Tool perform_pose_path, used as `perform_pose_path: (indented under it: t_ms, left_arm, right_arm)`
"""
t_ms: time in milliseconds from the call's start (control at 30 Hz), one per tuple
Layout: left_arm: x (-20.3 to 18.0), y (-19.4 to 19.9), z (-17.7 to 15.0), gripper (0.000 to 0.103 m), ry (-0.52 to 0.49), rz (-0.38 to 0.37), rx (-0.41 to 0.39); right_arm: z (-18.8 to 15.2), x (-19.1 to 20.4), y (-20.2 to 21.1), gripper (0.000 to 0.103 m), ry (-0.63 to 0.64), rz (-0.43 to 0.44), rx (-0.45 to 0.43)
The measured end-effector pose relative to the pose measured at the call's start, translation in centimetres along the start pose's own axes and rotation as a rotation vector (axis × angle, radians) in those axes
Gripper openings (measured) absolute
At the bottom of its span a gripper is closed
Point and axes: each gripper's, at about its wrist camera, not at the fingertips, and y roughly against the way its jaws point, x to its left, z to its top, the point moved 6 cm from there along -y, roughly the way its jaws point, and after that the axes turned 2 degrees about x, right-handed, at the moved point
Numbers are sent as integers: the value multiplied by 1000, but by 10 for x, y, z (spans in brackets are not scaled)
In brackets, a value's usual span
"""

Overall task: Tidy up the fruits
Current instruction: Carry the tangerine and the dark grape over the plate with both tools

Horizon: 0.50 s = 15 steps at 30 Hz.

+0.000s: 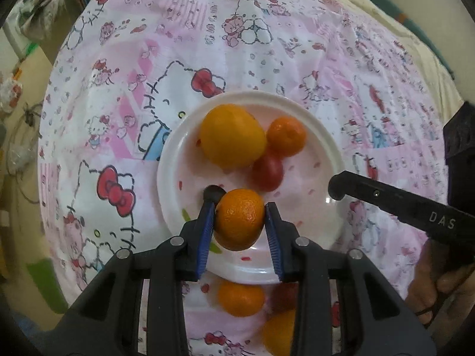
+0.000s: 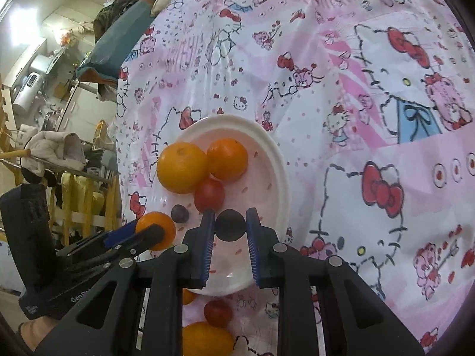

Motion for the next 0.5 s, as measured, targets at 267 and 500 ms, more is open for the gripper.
perform_pose_path:
  t_ms: [267, 500]
  left_arm:
    - [9, -14, -1, 31, 21, -12, 40]
    - [9, -15, 0, 32, 28, -30, 49]
  right_arm:
    - [-4, -13, -7, 23, -30, 4, 9]
    - [-3, -17, -11, 23, -57, -9, 10]
